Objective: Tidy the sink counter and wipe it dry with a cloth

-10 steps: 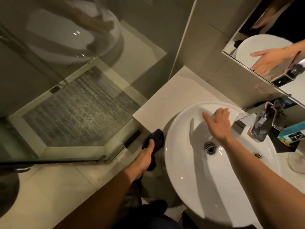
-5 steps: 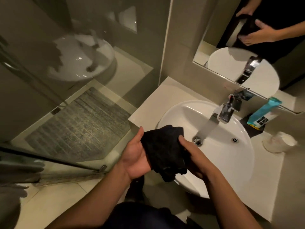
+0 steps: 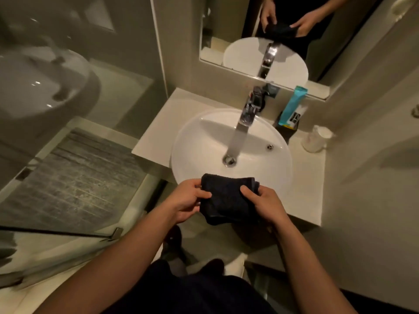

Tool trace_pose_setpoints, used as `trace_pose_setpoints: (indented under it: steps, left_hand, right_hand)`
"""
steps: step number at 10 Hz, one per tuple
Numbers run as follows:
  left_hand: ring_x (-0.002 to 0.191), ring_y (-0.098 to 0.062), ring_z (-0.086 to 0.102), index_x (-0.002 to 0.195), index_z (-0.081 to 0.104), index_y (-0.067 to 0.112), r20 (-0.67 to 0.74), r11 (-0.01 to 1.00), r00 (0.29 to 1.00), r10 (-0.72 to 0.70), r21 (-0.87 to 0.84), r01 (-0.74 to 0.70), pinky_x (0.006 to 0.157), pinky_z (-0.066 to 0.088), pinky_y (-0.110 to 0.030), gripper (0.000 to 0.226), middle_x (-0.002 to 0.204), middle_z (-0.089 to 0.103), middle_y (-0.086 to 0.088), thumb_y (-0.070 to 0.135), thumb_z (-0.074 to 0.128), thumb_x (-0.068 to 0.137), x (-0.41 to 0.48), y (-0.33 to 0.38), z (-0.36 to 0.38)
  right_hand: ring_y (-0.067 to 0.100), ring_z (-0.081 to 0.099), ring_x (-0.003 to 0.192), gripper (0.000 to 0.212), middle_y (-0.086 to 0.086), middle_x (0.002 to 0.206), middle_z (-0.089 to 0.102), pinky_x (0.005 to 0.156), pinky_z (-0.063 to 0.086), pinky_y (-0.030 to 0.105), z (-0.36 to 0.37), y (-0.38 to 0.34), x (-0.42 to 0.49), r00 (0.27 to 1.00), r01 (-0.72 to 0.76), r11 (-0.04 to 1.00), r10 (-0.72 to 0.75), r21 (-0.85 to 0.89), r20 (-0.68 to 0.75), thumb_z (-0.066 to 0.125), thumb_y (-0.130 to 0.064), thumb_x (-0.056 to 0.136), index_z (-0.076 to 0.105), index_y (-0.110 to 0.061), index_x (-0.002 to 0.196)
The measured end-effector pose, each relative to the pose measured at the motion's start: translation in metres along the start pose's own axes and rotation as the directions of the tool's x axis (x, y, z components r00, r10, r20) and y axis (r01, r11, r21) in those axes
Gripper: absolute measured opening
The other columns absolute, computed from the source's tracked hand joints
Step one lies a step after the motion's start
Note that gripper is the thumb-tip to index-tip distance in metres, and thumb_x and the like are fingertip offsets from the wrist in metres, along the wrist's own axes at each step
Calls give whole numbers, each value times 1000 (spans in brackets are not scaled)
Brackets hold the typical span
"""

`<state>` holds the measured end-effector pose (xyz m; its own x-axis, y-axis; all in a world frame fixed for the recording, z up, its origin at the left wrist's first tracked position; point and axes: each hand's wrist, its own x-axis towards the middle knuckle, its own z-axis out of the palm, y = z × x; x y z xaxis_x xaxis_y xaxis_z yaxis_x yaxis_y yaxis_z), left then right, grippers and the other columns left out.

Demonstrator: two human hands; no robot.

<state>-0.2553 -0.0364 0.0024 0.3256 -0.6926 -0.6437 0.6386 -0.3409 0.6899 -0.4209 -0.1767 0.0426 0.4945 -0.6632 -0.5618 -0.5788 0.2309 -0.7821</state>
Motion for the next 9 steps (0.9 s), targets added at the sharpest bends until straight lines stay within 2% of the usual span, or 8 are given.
trace_pose_setpoints:
  steps: [1,2,3,4,5,6,7,9]
  left_hand:
    - [102,-32,73,118,70,7,-87,976,994,60,214,-40,73,59,-34,36,107,77,-15,-12,60,89,-2,-10,7]
    - [99,-24,71,133,61,10,-171,855,963,209,510,-95,88,60,-41,48,106,74,-8,-2,66,86,0,-19,6]
    - [114,-26,57,148,46,16,-197,521,886,419,852,-58,102,51,-45,66,128,58,-8,13,72,87,4,-31,-8]
    - [134,-26,42,152,42,23,3,237,848,529,960,-151,113,39,-47,77,145,46,-5,33,77,84,2,-33,-21]
    - [155,-23,16,158,29,30,310,-156,860,405,951,-269,124,16,-47,85,168,21,2,59,66,87,2,-32,-22]
    - [158,-22,3,161,17,28,406,-431,889,211,855,-288,125,4,-47,80,172,9,2,62,49,96,11,-36,-24]
    - [156,-22,13,160,18,26,379,-505,911,164,825,-253,124,4,-46,68,169,21,1,47,47,103,16,-38,-26]
    - [158,-22,-4,162,4,28,386,-506,895,224,831,-232,126,1,-51,88,172,1,2,70,41,95,6,-19,-19]
  right_hand:
    - [16,74,86,22,4,100,77,67,60,25,3,24,-8,998,-67,996,67,62,-5,66,-30,97,71,-13,109]
    - [15,69,90,18,5,109,73,78,59,32,9,41,-4,996,-61,997,57,-54,-70,64,-30,97,66,-17,108]
    - [19,60,103,46,6,123,59,86,52,32,11,61,7,979,-60,879,-41,-473,-199,67,-38,94,56,-12,130]
    - [21,57,117,62,5,133,53,99,52,37,8,72,11,948,104,725,-279,-680,-152,70,-49,88,53,-17,138]
    - [21,45,137,80,2,148,48,111,41,40,11,72,17,908,328,515,-403,-792,114,68,-63,82,46,-22,147]
    - [20,25,153,91,0,164,30,121,27,42,25,72,21,887,433,369,-336,-822,317,61,-67,85,28,-23,158]
    - [20,27,151,76,-1,163,34,121,24,40,37,82,20,881,440,302,-326,-846,342,53,-57,96,26,-22,157]
    - [20,-1,158,102,-2,172,3,125,8,44,30,70,19,903,383,282,-318,-880,290,35,-85,84,5,-26,162]
